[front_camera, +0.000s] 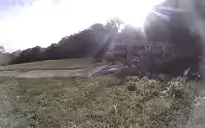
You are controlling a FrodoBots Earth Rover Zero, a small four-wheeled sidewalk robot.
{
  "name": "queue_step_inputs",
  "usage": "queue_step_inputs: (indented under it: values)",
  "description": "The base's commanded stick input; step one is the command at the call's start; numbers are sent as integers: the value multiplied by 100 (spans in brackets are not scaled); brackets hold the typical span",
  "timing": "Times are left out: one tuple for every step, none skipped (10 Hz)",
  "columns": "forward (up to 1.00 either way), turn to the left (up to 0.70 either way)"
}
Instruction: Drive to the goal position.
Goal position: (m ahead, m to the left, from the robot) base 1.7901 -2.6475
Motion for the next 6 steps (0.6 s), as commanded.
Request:
queue_step_inputs:
  values:
    - [0, 0]
    - [0, 0]
    - [0, 0]
    - [0, 0]
    - [0, 10]
    - [0, 40]
